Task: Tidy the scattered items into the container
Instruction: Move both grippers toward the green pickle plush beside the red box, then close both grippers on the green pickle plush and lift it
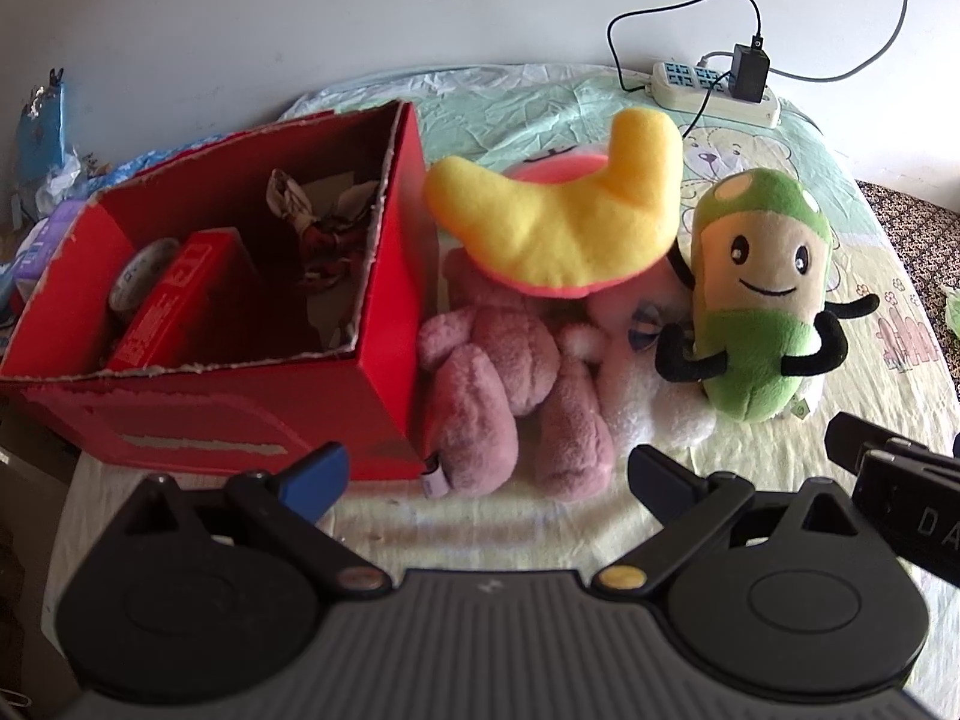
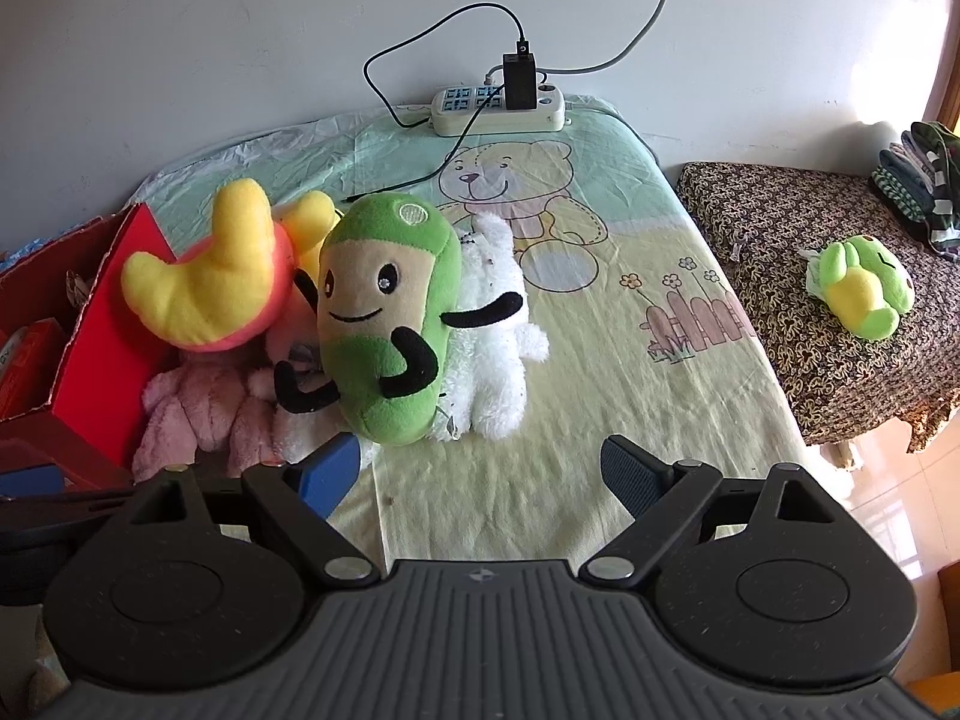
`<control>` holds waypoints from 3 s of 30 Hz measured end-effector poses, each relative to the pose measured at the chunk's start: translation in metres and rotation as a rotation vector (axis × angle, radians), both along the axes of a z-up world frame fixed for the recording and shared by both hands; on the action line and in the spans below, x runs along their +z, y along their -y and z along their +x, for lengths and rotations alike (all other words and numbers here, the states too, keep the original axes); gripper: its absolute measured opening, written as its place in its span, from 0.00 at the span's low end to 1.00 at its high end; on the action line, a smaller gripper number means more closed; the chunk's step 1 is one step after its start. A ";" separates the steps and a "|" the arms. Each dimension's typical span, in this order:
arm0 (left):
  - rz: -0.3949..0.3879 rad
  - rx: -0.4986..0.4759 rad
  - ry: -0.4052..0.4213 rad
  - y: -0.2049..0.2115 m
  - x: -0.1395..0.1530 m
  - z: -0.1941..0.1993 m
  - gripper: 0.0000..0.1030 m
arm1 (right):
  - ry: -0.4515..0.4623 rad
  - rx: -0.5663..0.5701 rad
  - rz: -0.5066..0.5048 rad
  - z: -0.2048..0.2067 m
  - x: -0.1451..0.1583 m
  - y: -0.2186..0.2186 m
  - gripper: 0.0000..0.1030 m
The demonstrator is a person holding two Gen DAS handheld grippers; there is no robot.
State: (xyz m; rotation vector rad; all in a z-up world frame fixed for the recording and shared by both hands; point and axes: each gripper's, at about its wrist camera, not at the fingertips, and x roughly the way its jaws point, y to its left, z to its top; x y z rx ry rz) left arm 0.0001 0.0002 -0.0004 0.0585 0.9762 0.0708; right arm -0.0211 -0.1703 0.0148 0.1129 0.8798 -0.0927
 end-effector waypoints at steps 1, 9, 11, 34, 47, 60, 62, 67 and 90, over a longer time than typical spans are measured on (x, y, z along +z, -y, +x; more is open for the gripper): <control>0.001 -0.001 -0.002 -0.001 -0.001 0.000 0.96 | -0.003 -0.001 -0.004 0.000 -0.001 0.000 0.87; 0.008 -0.007 -0.027 -0.008 -0.013 0.001 0.96 | -0.025 -0.007 -0.006 0.002 -0.005 0.000 0.87; 0.010 -0.011 -0.027 -0.009 -0.014 0.004 0.96 | -0.027 -0.007 -0.002 0.003 -0.005 0.001 0.87; 0.002 -0.045 -0.007 0.004 -0.018 0.007 0.96 | -0.051 -0.032 0.050 0.007 -0.014 0.009 0.87; -0.028 -0.070 -0.013 0.006 -0.021 0.011 0.96 | -0.043 -0.037 0.076 0.010 -0.016 0.017 0.86; -0.040 -0.339 0.131 0.045 -0.012 0.023 0.96 | 0.112 0.047 0.225 0.042 0.014 0.040 0.79; -0.063 -0.405 0.155 0.056 -0.015 0.029 0.96 | 0.117 0.118 0.226 0.058 0.017 0.034 0.79; -0.090 -0.479 0.154 0.073 -0.030 0.046 0.96 | 0.064 0.219 0.276 0.088 0.005 0.030 0.77; -0.128 -0.485 0.147 0.080 -0.031 0.039 0.61 | 0.078 0.216 0.454 0.083 -0.007 0.046 0.53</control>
